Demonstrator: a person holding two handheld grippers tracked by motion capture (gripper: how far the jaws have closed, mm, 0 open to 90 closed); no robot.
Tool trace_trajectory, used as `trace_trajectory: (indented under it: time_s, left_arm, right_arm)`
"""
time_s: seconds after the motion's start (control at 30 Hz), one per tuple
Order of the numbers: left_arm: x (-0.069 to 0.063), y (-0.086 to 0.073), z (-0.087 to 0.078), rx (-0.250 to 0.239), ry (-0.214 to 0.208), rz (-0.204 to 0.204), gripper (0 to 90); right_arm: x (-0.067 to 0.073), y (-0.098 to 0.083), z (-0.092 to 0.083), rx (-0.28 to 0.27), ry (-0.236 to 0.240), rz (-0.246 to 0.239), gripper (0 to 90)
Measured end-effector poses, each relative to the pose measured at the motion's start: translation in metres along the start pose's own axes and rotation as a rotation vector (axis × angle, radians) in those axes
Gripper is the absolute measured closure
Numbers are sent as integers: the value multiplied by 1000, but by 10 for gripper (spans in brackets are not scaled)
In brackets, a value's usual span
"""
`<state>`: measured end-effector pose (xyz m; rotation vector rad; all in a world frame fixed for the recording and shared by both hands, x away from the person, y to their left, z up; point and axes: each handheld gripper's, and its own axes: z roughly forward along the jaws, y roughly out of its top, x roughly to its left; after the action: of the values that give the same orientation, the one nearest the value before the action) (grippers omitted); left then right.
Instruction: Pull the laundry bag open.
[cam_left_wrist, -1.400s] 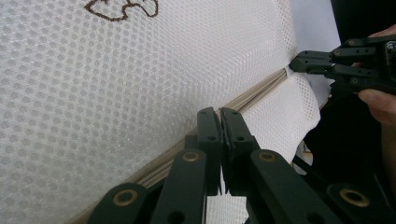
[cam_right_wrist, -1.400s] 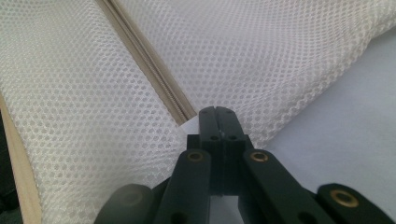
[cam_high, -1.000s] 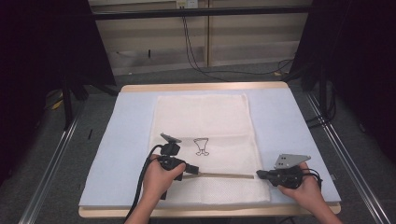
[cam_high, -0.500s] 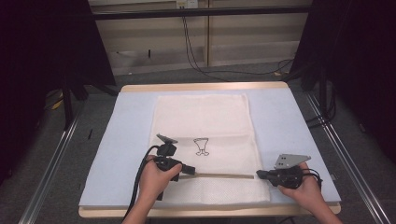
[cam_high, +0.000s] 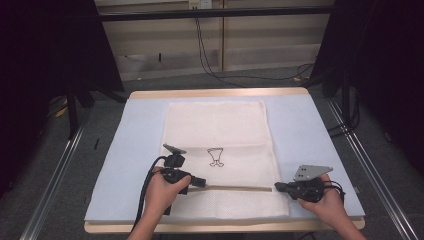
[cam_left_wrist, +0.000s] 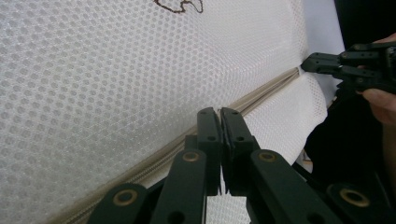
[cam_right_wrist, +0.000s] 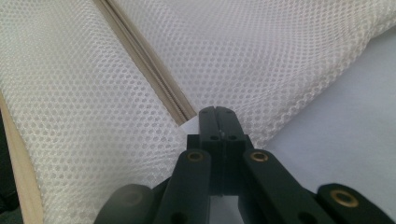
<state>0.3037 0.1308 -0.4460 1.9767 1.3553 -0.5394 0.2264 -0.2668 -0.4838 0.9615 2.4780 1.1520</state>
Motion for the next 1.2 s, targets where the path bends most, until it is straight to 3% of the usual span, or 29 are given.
trace_trajectory:
  time_s: [0.1, 0.17, 0.2, 0.3, 0.53, 0.6, 0.87, 0.93, 1.0, 1.2]
  left_arm:
    - [4, -1, -3, 0, 6, 6, 875]
    - [4, -2, -4, -4, -15, -13, 875]
    - [6, -2, -6, -1, 4, 5, 875]
    - [6, -4, -9, -11, 3, -11, 875]
    - [20, -12, -25, -34, 20, -35, 875]
    - [24, -15, -29, -34, 34, -25, 875]
    - [36, -22, -42, -58, 24, -54, 875]
    - [44, -26, -50, -66, 52, -59, 875]
    - [46, -28, -52, -70, 36, -74, 875]
    - [57, -35, -63, -91, 50, -87, 875]
  right_arm:
    - [0, 0, 0, -1, 0, -2, 900]
    - [0, 0, 0, -1, 2, 0, 900]
    - [0, 0, 0, 0, 1, -1, 900]
    - [0, 0, 0, 1, 1, 0, 900]
    - [0, 0, 0, 5, 2, 7, 900]
    - [0, 0, 0, 2, 3, 6, 900]
    - [0, 0, 0, 1, 1, 2, 900]
    - [0, 0, 0, -1, 2, 2, 900]
    - [0, 0, 0, -2, 2, 2, 900]
    - [0, 0, 0, -1, 5, 7, 900]
